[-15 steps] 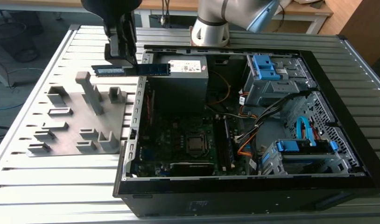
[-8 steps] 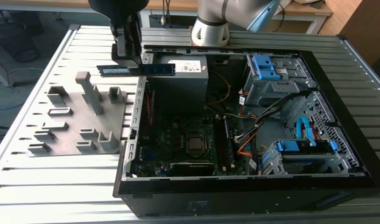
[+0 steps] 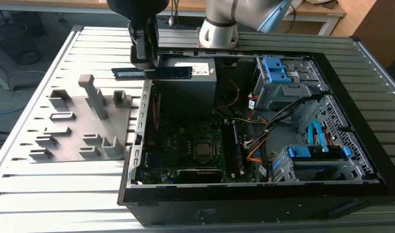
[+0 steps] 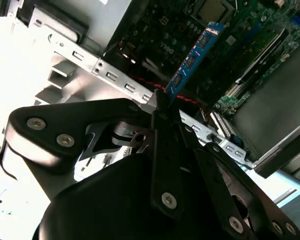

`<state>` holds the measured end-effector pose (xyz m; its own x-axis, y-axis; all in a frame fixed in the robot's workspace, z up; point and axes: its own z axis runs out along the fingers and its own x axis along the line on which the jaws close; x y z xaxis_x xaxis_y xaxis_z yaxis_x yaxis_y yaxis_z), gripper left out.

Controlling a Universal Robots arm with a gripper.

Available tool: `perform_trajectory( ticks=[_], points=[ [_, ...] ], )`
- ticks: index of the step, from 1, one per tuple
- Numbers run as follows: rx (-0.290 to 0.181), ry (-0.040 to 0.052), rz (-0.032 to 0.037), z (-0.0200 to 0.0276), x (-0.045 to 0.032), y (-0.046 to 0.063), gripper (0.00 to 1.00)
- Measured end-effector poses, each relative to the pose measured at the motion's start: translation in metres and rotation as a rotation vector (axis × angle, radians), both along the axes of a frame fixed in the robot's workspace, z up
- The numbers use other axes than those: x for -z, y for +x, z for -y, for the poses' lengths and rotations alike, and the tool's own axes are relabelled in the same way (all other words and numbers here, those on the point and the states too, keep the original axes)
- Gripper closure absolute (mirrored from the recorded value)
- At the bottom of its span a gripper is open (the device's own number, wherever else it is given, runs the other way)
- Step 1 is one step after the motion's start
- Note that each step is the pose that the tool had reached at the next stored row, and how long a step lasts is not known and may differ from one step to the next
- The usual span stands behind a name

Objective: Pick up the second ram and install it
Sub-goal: 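Pick up the second ram and move it above second insertion slot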

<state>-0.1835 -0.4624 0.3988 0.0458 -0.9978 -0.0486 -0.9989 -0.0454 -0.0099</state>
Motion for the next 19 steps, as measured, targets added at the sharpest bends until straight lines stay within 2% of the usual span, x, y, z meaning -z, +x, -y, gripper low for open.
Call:
perform_trajectory(
  ticks=[3,4,9,19],
  points=[
    [0.0,-0.0001,-0.0004,-0.0001,0.0006,0.006,0.86],
    [0.0,0.0001,-0.0015,0.0,0.0043,0.01,0.86],
    [0.0,0.0001,-0.0033,-0.0001,0.0104,0.019,0.86],
    [0.0,0.0001,-0.0049,-0.0001,0.014,0.045,0.86]
  ],
)
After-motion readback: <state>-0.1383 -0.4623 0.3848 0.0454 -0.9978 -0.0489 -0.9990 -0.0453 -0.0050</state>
